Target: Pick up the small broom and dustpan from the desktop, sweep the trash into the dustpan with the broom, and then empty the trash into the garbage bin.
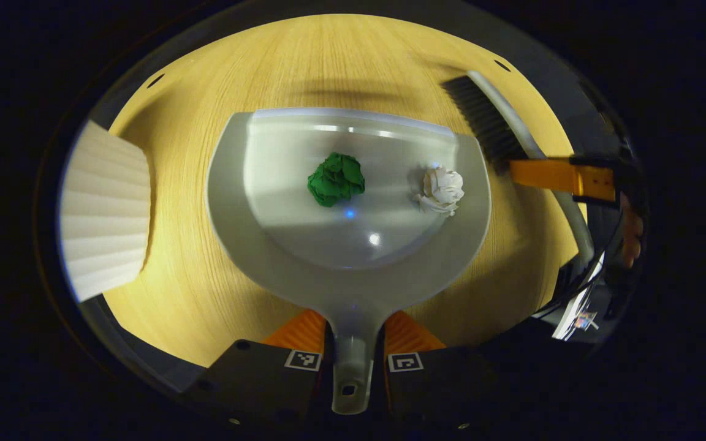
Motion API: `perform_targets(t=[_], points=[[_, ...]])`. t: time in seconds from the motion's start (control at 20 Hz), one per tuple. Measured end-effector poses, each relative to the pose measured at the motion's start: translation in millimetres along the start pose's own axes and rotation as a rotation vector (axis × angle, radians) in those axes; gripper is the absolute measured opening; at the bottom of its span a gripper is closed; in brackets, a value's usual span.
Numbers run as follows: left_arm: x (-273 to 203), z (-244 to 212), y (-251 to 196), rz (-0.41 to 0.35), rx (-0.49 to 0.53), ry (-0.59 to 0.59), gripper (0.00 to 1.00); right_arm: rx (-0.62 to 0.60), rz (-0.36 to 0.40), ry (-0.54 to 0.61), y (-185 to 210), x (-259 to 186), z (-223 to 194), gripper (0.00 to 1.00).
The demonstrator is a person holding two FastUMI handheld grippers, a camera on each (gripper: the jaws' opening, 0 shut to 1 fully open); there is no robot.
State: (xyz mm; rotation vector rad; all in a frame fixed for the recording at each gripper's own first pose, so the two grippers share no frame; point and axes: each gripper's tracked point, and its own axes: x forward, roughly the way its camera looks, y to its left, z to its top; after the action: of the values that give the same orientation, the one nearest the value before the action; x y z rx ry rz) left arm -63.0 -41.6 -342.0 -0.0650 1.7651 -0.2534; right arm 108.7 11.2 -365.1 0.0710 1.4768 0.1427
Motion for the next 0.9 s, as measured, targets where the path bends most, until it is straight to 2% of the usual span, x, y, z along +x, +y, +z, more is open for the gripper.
perform_targets(t=[0.2,0.35,0.55,0.9], points=[[-2.2,3.6,-11.7,0.006,-0.097,-0.021,0.25,0.106,-0.086,-0.008,6.5,9.9,-10.0,0.17],[-5.1,8.2,-13.8,-0.007,-0.109,-0.048,0.25,0.072,-0.072,0.002,22.2,15.5,-22.2,0.17],[-24.1,18.6,-14.1,-0.021,-0.123,-0.113,0.25,0.016,-0.098,-0.014,10.2,16.8,-30.1,0.17],[-85.8,36.6,-8.0,0.008,-0.086,-0.323,0.25,-0.019,-0.087,-0.008,10.6,15.4,-45.2,0.18]])
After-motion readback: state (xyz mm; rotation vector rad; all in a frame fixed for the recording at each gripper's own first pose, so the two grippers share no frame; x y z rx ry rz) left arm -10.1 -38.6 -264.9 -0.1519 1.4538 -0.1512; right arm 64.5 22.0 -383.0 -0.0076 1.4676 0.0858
